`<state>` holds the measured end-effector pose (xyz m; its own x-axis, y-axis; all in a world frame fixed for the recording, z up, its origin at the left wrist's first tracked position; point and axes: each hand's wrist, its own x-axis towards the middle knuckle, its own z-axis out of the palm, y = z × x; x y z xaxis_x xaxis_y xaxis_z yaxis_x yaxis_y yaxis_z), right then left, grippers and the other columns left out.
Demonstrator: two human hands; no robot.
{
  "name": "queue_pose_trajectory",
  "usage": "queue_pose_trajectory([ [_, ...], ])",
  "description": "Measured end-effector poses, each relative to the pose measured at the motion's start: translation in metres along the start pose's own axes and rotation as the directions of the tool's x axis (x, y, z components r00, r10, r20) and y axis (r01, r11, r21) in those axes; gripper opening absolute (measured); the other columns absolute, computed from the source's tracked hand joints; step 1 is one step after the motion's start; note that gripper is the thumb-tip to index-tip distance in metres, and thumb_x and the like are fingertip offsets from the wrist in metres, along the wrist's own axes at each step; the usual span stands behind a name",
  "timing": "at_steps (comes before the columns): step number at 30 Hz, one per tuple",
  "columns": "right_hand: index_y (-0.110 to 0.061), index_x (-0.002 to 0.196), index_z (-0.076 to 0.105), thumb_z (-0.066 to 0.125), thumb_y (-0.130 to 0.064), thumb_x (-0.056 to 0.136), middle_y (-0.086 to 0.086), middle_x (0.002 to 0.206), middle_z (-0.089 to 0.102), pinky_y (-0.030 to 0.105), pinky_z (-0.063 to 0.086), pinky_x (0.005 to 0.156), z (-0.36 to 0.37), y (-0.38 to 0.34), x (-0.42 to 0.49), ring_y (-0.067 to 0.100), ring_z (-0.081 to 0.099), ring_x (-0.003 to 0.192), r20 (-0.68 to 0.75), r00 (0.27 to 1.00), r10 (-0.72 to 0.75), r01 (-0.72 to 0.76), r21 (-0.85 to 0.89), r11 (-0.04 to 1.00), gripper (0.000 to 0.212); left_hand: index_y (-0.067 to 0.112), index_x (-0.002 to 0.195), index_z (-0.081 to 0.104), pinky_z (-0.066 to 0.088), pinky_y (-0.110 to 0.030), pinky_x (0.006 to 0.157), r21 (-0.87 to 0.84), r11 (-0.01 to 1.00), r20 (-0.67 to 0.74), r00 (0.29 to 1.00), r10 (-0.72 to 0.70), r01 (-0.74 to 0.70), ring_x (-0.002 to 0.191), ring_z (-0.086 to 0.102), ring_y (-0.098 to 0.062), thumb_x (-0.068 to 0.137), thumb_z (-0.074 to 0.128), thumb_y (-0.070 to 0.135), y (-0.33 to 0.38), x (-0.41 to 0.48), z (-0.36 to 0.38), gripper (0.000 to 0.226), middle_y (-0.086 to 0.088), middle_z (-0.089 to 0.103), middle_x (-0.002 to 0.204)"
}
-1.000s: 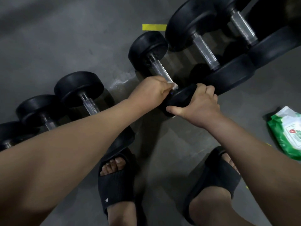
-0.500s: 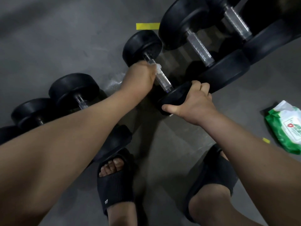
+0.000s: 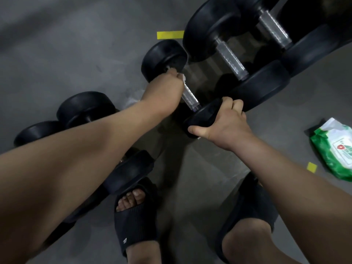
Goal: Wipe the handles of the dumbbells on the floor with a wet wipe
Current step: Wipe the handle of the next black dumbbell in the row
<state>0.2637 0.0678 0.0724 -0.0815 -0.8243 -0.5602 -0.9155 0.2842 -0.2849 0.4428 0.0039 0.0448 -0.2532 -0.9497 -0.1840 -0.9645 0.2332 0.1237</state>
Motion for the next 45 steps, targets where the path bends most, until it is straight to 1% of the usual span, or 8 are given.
queue_pose_trajectory([
  [17, -0.02, 0.149, 0.022, 0.081, -0.077, 0.053, 0.002, 0.14, 0.025, 0.047, 0.041, 0.111, 0.001, 0.002, 0.0, 0.032, 0.035, 0.134, -0.012, 1.0, -0.014, 0.014, 0.022, 1.0, 0.126, -0.007, 0.131, 0.049, 0.039, -0.042, 0.061, 0.239, 0.97, 0.017, 0.999, 0.05, -0.052, 0.096, 0.061, -0.045, 0.097, 0.049, 0.0, -0.007, 0.005, -0.008, 0.034, -0.028, 0.051, 0.12],
  [24, -0.02, 0.148, 0.023, 0.081, -0.076, 0.052, 0.002, 0.138, 0.026, 0.046, 0.042, 0.109, 0.002, 0.001, -0.001, 0.032, 0.037, 0.133, -0.023, 1.0, -0.004, 0.005, 0.019, 1.0, 0.125, 0.016, 0.111, 0.064, 0.056, -0.046, 0.075, -0.032, 0.983, -0.043, 0.982, 0.181, -0.183, 0.091, 0.067, -0.035, 0.096, 0.049, 0.013, -0.002, -0.005, 0.008, 0.022, -0.013, 0.064, 0.107],
  [28, -0.019, 0.148, 0.023, 0.081, -0.076, 0.053, 0.003, 0.139, 0.026, 0.046, 0.042, 0.108, 0.002, 0.001, -0.001, 0.033, 0.037, 0.133, -0.023, 1.0, -0.013, 0.013, 0.011, 1.0, 0.126, 0.013, 0.118, 0.068, 0.058, -0.045, 0.072, -0.108, 0.928, -0.095, 0.933, 0.348, -0.357, 0.087, 0.069, -0.036, 0.092, 0.037, 0.027, 0.009, -0.026, 0.022, 0.043, -0.012, 0.069, 0.103],
  [33, -0.018, 0.15, 0.022, 0.082, -0.075, 0.054, 0.004, 0.14, 0.026, 0.045, 0.042, 0.109, 0.002, 0.001, -0.001, 0.033, 0.037, 0.133, -0.031, 0.999, -0.014, 0.015, 0.024, 1.0, 0.127, 0.012, 0.119, 0.071, 0.049, -0.034, 0.091, -0.22, 0.971, -0.183, 0.982, 0.057, -0.098, 0.105, 0.064, -0.032, 0.103, 0.048, 0.019, -0.011, -0.017, 0.011, 0.029, -0.015, 0.069, 0.114],
  [35, -0.018, 0.149, 0.023, 0.082, -0.075, 0.054, 0.004, 0.139, 0.026, 0.044, 0.042, 0.108, 0.002, 0.0, -0.002, 0.033, 0.037, 0.133, -0.032, 0.999, -0.014, 0.015, 0.028, 0.999, 0.126, 0.012, 0.12, 0.073, 0.048, -0.024, 0.095, -0.487, 0.873, -0.188, 0.971, -0.146, 0.036, 0.102, 0.068, -0.023, 0.103, 0.053, 0.02, -0.007, -0.02, 0.009, 0.027, -0.01, 0.072, 0.112],
  [38, -0.019, 0.149, 0.023, 0.082, -0.075, 0.054, 0.003, 0.139, 0.025, 0.044, 0.043, 0.107, 0.002, 0.0, -0.002, 0.032, 0.037, 0.133, -0.028, 0.999, -0.016, 0.017, 0.027, 0.999, 0.125, 0.014, 0.112, 0.076, 0.058, -0.025, 0.09, -0.885, 0.414, 0.019, 0.903, -0.428, 0.215, 0.091, 0.071, -0.004, 0.097, 0.067, 0.018, 0.015, -0.026, 0.014, 0.019, 0.006, 0.076, 0.1],
  [41, -0.018, 0.15, 0.022, 0.082, -0.075, 0.054, 0.003, 0.14, 0.025, 0.044, 0.043, 0.107, 0.002, 0.001, -0.002, 0.032, 0.037, 0.133, -0.027, 1.0, -0.016, 0.017, 0.023, 1.0, 0.126, 0.015, 0.096, 0.078, 0.063, -0.032, 0.079, -0.954, 0.051, 0.214, 0.792, -0.571, 0.294, 0.076, 0.074, -0.008, 0.09, 0.075, 0.018, 0.028, -0.026, 0.014, 0.007, 0.003, 0.077, 0.079],
  [45, -0.018, 0.15, 0.022, 0.082, -0.075, 0.054, 0.003, 0.14, 0.025, 0.044, 0.042, 0.108, 0.002, 0.001, -0.002, 0.033, 0.037, 0.134, -0.032, 0.999, -0.02, 0.02, 0.022, 1.0, 0.127, 0.016, 0.078, 0.073, 0.063, -0.032, 0.077, -0.946, -0.108, 0.295, 0.667, -0.684, 0.307, 0.071, 0.074, -0.013, 0.089, 0.077, 0.021, 0.023, -0.013, 0.006, 0.012, 0.001, 0.075, 0.069],
])
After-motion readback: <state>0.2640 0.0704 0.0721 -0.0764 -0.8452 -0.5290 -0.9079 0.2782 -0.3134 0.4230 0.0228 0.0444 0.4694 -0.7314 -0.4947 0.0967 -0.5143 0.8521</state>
